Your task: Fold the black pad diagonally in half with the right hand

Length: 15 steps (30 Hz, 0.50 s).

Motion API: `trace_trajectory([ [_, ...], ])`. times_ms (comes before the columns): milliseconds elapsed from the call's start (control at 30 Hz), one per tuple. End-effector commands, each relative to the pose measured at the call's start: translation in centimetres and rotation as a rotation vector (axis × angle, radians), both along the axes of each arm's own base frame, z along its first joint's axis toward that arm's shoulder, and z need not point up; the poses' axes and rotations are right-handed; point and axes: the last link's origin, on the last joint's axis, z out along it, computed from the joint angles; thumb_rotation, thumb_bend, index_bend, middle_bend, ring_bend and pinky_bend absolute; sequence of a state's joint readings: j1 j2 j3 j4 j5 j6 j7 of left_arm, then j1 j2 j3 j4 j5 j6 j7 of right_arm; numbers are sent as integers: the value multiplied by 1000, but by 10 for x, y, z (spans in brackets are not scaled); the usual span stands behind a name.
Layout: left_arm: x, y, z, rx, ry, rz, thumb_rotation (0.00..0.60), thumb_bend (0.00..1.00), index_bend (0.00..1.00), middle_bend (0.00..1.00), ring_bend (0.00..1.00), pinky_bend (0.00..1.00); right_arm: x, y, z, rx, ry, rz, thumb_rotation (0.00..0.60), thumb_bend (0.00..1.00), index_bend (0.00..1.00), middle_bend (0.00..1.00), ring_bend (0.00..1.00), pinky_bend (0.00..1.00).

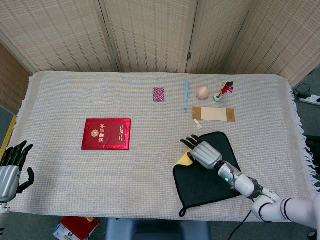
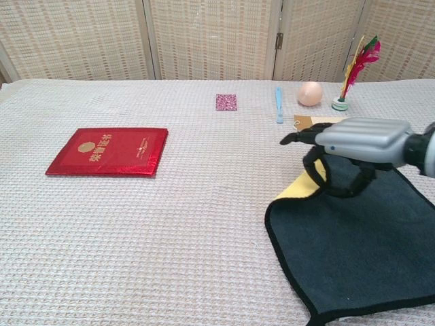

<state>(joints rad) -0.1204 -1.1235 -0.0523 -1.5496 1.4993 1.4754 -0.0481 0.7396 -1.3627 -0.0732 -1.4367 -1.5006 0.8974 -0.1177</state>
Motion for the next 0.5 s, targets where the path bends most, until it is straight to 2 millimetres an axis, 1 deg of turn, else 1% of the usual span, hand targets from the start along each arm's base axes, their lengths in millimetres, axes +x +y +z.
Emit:
trace_trajectory([
  [33, 0, 0, -2, -4, 4, 0, 477, 780, 0, 31, 0, 0, -20, 24, 15, -10, 42, -5, 600, 461, 621, 74, 11, 0],
  [100, 1, 0, -3, -8, 8, -2, 476, 780, 0, 31, 0, 0, -30, 34, 21, -13, 61, -14, 600, 461, 622, 75, 11, 0],
  [200, 1, -1, -7, -27, 16, -4, 480, 779, 0, 31, 0, 0, -41, 43, 30, -19, 96, -26, 600, 461, 636, 94, 31, 0],
  [433, 1, 1, -14, -50, 30, -1, 478, 777, 0, 31, 0, 0, -58, 58, 40, -8, 145, -57, 600, 461, 645, 101, 43, 0],
  [500, 1, 1, -15, -52, 32, 0, 476, 777, 0, 31, 0, 0, -60, 60, 41, -9, 152, -58, 600, 461, 650, 101, 43, 0],
])
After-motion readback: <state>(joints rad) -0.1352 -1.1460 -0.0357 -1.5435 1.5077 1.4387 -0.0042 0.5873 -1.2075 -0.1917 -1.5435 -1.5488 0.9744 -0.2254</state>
